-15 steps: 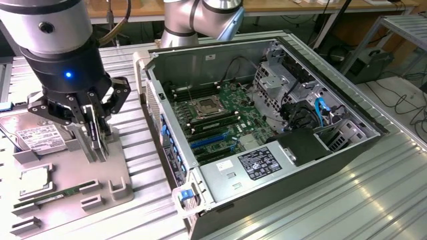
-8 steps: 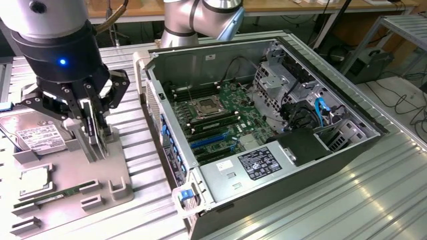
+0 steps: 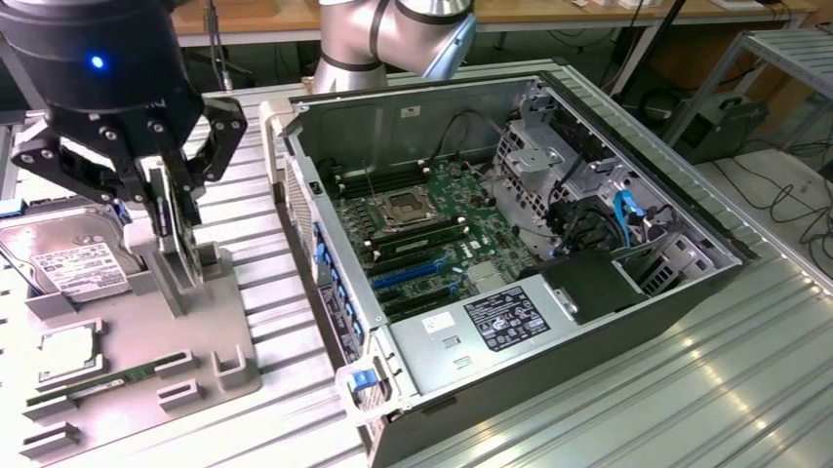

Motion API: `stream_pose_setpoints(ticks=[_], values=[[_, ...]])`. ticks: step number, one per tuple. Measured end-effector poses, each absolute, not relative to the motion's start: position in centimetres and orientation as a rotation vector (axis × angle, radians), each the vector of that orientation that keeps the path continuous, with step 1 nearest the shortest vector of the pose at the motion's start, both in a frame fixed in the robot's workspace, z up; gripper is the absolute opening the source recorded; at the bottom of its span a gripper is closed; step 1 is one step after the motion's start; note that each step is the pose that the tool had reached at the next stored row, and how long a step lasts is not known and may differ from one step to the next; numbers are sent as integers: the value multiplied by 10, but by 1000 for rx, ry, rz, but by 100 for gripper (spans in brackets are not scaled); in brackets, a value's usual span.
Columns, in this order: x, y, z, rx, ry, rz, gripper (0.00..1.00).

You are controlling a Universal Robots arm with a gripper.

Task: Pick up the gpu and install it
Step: 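Pick up the gpu and move the gpu toward the slot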

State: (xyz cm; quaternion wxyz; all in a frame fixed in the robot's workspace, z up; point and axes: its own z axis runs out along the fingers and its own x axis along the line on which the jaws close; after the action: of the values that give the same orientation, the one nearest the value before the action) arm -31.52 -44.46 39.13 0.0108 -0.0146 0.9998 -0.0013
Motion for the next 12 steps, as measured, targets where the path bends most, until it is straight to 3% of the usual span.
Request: stream_pose_setpoints(ticks=[7,12], values=[[-315,-445,420,-46,3120,-11,28],[-294,-445,423,-46,3120,-12,28]])
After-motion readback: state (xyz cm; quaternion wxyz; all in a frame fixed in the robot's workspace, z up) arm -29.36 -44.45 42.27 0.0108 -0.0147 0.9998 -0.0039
